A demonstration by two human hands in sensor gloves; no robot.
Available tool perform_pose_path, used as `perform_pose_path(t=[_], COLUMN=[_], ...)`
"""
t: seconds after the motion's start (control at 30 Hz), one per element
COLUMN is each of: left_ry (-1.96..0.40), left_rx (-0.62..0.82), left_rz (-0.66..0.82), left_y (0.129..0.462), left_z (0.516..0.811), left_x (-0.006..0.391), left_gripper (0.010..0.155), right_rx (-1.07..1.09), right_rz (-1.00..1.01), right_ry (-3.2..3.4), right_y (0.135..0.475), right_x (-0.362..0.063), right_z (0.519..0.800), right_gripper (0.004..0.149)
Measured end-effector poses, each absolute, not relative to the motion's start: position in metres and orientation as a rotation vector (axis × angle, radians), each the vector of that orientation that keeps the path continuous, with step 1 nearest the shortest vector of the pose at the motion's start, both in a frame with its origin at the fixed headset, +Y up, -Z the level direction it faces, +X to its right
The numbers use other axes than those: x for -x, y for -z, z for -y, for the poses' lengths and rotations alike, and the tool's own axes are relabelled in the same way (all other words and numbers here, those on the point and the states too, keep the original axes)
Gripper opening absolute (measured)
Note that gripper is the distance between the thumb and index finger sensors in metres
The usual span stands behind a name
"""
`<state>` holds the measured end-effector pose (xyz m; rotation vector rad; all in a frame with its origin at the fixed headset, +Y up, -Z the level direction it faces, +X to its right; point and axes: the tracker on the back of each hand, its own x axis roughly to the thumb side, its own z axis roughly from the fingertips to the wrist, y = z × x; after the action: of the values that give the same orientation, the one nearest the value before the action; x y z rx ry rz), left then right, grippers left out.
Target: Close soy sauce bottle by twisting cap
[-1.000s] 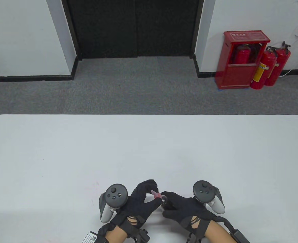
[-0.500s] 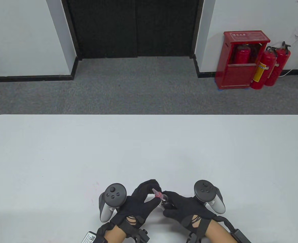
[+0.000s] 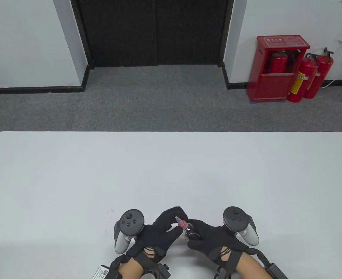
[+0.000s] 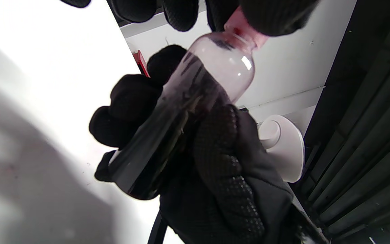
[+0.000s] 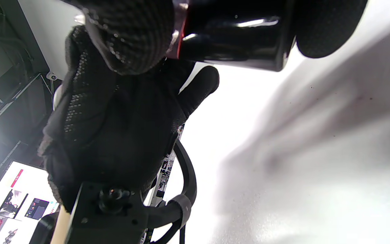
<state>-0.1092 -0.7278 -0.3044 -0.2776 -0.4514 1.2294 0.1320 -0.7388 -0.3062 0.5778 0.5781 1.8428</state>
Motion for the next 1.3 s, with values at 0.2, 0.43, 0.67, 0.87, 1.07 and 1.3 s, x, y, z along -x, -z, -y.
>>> perform_pose_path(t=[0.2,0.43,0.67,0.87,1.07,1.3], left_ry=[-1.243,-1.243,-1.234,-1.175,-1.141,-1.194], left_rx=[0.291,0.297,0.295,0.295,0.268,0.290], left_rz=[0.454,0.457,0.466,0.457,0.404,0.412], left_y=[0.3058,0.3059,0.3050,0.3037,0.3041,0.3057], left_z=[0.7301,0.7305,0.7296,0.7320,0.7342,0.7354], left_x=[0.1092,0.1090,0.1081,0.1035,0.1073,0.1095], left_gripper=[0.062,0.061,0.062,0.093,0.087,0.067], right_rx=[-0.577,-0.577,-0.571,-0.578,-0.622,-0.616], right_rz=[-0.586,-0.590,-0.584,-0.581,-0.579,-0.578], right_ry=[-1.845,-1.842,-1.846,-1.858,-1.884,-1.867], right_y=[0.3062,0.3062,0.3061,0.3055,0.3028,0.3029], right_x=[-0.1319,-0.1322,-0.1325,-0.1315,-0.1273,-0.1278], right_z=[0.7390,0.7393,0.7390,0.7380,0.7353,0.7352], right_gripper=[0.077,0.077,0.077,0.077,0.077,0.077])
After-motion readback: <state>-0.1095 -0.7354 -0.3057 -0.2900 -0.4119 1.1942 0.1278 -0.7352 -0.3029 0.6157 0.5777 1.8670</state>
